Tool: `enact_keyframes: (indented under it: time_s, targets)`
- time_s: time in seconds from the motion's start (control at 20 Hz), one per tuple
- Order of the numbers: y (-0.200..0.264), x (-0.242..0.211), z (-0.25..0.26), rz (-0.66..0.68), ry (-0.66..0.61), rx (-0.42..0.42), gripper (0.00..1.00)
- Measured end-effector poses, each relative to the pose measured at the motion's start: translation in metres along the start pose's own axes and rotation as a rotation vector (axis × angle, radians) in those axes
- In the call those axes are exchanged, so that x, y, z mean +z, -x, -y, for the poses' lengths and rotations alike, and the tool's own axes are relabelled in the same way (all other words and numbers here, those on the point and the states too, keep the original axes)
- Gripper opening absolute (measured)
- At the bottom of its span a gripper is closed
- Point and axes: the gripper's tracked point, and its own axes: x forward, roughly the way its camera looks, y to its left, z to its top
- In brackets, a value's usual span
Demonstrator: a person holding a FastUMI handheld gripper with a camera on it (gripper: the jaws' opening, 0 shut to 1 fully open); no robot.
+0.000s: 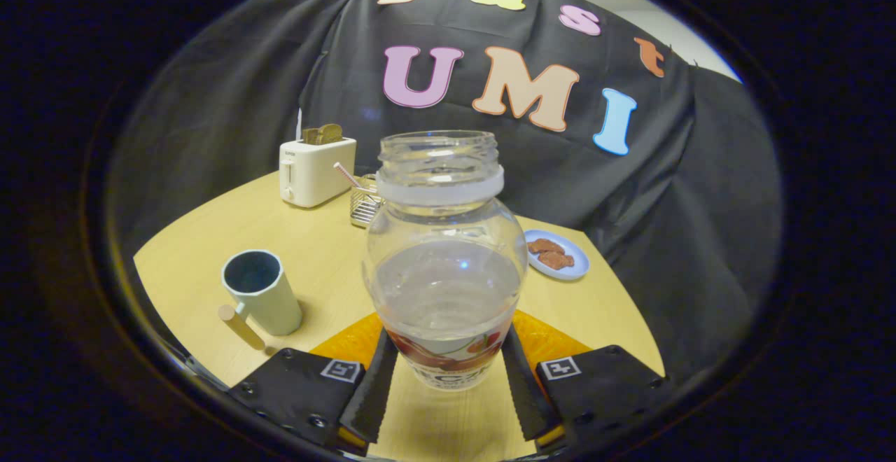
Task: Take the bottle from table, then pour the juice into the cup, finally place the bottle on the coaster
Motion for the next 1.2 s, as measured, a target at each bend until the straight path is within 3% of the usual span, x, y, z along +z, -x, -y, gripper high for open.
enact_keyframes:
  time_s: [0.55, 1.2]
  targets:
    - [-0.008, 0.029, -0.019, 0.067, 0.370, -0.180, 0.77]
    - [-0.034, 0.027, -0.043, 0.096, 0.644, -0.260, 0.77]
